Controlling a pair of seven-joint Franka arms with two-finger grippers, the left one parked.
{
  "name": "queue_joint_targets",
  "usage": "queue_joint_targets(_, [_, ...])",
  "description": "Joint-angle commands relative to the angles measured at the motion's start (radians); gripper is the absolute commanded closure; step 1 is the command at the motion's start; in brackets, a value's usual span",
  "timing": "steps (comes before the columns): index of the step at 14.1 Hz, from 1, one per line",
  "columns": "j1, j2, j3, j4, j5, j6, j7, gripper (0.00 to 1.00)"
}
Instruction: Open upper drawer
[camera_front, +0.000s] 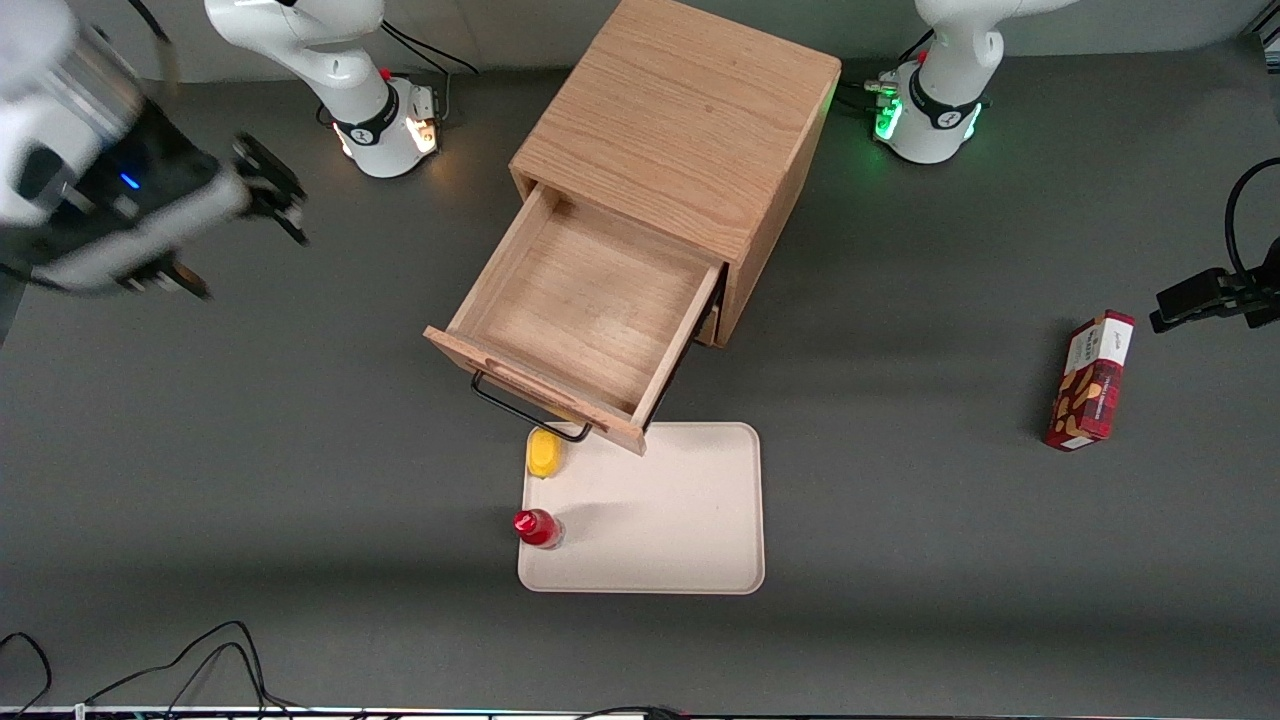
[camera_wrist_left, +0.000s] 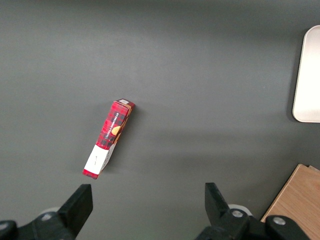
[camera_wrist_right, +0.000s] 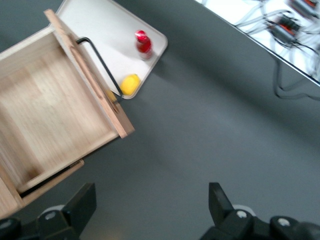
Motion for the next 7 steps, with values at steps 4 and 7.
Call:
queue_joint_targets(4, [-0.013, -0.304, -0.193, -0.259, 0.071, -0.186, 0.13, 0.0])
queue_joint_targets(7, [-0.014, -0.475, -0.21, -0.556, 0.134, -0.076, 0.288, 0.0])
